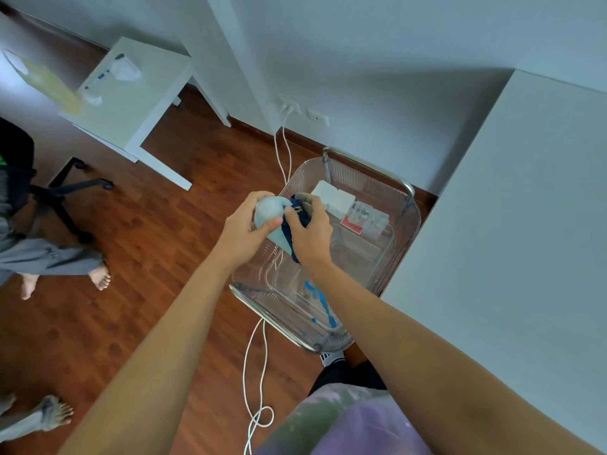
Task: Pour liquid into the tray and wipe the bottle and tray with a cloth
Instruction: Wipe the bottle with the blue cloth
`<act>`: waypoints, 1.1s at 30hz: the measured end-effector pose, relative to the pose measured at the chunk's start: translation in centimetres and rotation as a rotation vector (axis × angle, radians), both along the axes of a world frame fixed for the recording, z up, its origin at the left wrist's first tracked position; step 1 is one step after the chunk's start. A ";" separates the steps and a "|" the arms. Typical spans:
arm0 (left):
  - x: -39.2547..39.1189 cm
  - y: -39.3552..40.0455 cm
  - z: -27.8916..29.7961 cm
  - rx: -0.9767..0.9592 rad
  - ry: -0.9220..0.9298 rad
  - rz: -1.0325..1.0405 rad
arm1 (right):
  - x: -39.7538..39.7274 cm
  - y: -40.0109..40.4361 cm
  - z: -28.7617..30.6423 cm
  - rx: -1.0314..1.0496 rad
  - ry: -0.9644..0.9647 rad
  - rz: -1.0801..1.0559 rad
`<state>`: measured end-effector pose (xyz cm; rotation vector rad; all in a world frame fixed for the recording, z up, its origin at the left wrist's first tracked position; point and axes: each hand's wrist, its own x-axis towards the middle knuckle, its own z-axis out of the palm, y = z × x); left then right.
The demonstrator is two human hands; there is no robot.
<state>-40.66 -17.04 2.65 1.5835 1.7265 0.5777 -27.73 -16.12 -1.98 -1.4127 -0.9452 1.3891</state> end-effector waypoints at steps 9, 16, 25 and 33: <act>0.5 -0.3 -0.2 0.030 -0.036 0.052 | -0.1 -0.5 -0.3 -0.066 0.142 -0.009; 0.7 -0.4 -0.1 0.001 -0.083 0.046 | 0.7 2.3 -0.1 -0.126 0.011 0.046; 0.4 0.0 -0.5 -0.005 -0.098 0.089 | 0.6 4.3 0.0 -0.085 -0.080 0.110; 2.7 -0.9 -3.9 0.079 -0.018 0.379 | 2.0 4.3 -0.4 -0.140 0.009 0.207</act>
